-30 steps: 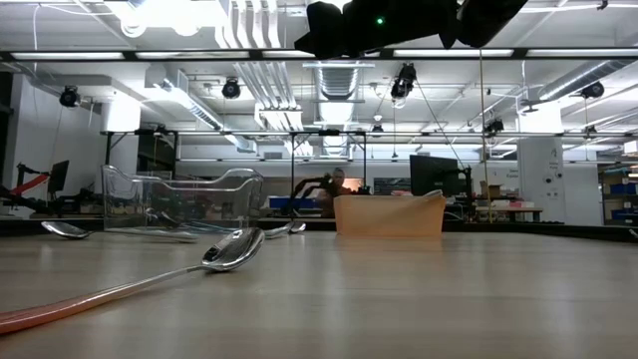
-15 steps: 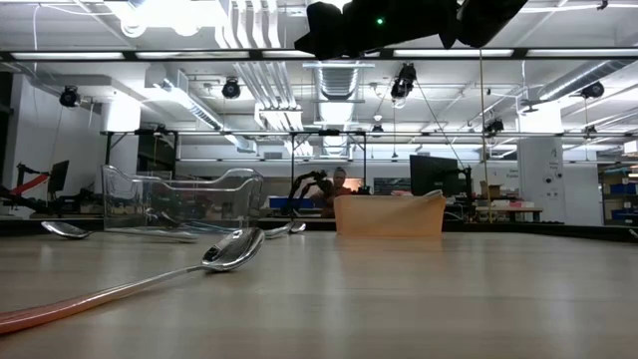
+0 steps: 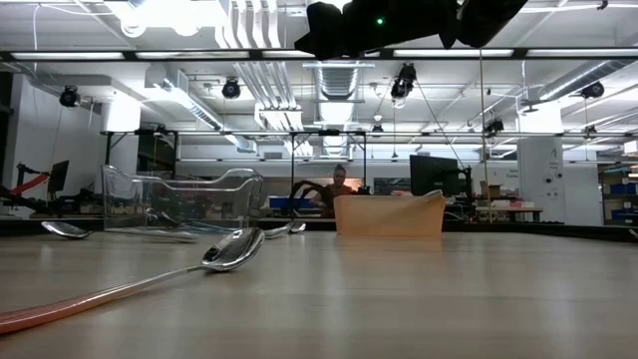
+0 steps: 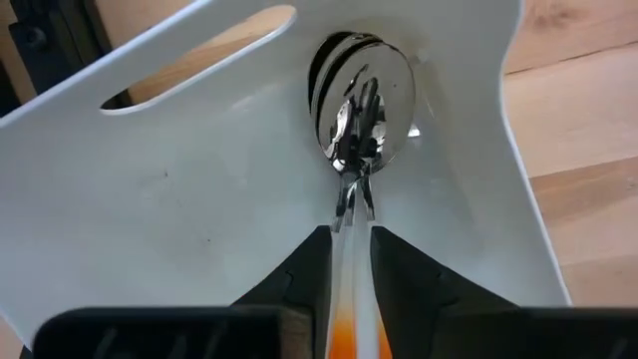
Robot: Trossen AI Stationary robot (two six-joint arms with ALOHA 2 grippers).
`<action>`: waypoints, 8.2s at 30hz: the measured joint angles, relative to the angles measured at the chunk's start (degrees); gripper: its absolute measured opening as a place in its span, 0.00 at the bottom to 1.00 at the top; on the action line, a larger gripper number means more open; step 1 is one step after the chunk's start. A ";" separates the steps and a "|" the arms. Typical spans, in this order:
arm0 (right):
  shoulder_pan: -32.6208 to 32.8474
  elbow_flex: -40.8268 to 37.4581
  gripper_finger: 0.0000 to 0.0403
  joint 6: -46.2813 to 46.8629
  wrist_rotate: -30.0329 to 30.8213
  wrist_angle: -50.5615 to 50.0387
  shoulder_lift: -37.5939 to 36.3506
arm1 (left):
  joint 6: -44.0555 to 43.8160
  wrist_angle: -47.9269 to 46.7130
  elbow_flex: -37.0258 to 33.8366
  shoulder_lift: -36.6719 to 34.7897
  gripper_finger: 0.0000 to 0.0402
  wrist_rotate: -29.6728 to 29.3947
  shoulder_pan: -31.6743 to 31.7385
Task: Sort silverware by color (type)
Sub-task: Put the light blue spoon into the orange bin
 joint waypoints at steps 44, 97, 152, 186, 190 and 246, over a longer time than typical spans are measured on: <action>0.67 0.02 0.31 27.68 -12.49 -8.33 1.38 | 132.77 40.85 -4.85 -28.19 0.09 -30.28 33.30; 2.54 76.37 0.30 29.00 -11.65 -60.82 52.38 | 162.27 62.07 -23.65 -72.75 0.09 -42.15 51.11; -0.47 72.38 0.07 33.86 -22.12 -58.50 59.52 | 163.17 62.22 -23.65 -72.87 0.09 -42.08 51.11; -5.68 73.07 0.07 21.58 -22.75 -106.94 30.27 | 162.89 62.20 -23.65 -72.74 0.09 -42.08 51.09; -10.06 73.07 0.07 19.42 -22.01 -113.12 29.92 | 162.58 62.12 -23.67 -72.67 0.09 -42.08 51.09; -35.62 38.02 0.07 10.51 -24.31 -101.71 8.52 | 157.36 58.76 -23.78 -72.41 0.09 -42.09 51.09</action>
